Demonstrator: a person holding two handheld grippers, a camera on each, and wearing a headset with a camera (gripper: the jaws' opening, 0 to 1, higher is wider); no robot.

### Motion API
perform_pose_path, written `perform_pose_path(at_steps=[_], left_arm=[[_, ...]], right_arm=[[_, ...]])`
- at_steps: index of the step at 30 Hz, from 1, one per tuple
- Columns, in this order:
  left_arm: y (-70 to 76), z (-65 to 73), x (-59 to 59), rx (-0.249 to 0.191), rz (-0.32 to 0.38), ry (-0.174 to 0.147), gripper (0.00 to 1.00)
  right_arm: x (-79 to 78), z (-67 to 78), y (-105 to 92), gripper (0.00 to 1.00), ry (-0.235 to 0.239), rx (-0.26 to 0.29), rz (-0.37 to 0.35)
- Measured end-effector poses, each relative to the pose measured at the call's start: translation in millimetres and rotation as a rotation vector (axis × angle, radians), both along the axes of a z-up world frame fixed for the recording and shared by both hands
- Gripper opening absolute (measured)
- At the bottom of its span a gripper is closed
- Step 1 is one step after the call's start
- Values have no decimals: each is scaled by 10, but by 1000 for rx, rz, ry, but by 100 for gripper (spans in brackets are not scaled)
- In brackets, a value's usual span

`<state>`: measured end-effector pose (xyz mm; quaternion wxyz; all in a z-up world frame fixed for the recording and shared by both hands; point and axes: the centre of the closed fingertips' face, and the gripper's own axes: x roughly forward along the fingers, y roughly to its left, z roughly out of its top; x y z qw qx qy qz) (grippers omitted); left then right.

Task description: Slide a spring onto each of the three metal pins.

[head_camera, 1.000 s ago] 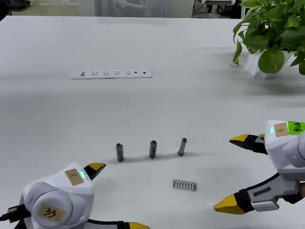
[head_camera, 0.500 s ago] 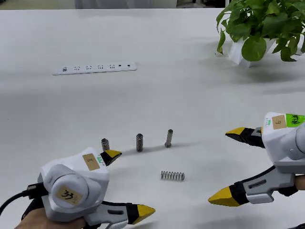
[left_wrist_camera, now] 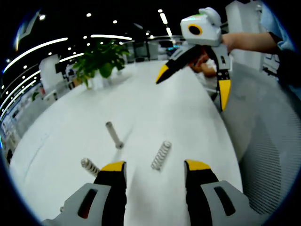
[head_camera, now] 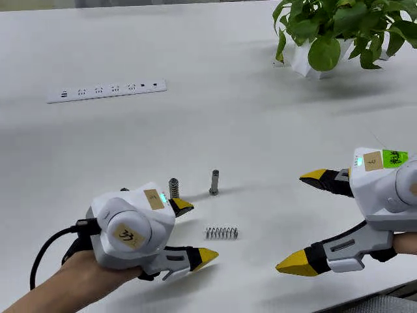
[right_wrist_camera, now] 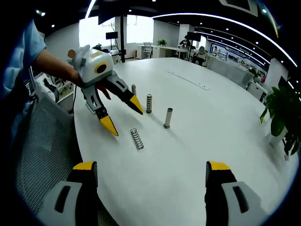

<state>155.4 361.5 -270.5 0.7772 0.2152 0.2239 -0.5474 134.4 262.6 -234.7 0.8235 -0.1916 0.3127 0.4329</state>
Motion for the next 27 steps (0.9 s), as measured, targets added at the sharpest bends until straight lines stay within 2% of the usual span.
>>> perform_pose_path(at_steps=[2,4,6,9,15,17,18,20,22,24,27], left_arm=[[-29,-18,32,12,-5,5,44],[-58,-64,32,28,-16,24,41],[-76,-114,27,59,-37,17,37],[-113,-145,14,69,-54,25,29],[-135,-198,-1,104,-92,30,21],[-141,-210,-4,112,-103,41,19],[-137,-232,-17,126,-108,59,18],[-137,-245,-20,147,-128,50,16],[-143,-261,-28,164,-141,57,15],[-147,-279,-52,181,-154,85,14],[-159,-284,-64,203,-176,85,13]], right_arm=[[-7,0,1,97,0,9,-5],[-18,-15,-6,96,4,12,-12],[-33,-30,-13,96,6,15,-15],[-58,-52,-23,96,12,20,-20],[-80,-68,-40,96,19,30,-34],[-77,-65,-38,96,18,33,-36],[-77,-62,-38,96,18,35,-38],[-74,-57,-36,96,18,41,-43],[-70,-58,-41,96,18,43,-45],[-69,-58,-44,95,17,43,-46],[-75,-60,-40,95,20,46,-46]])
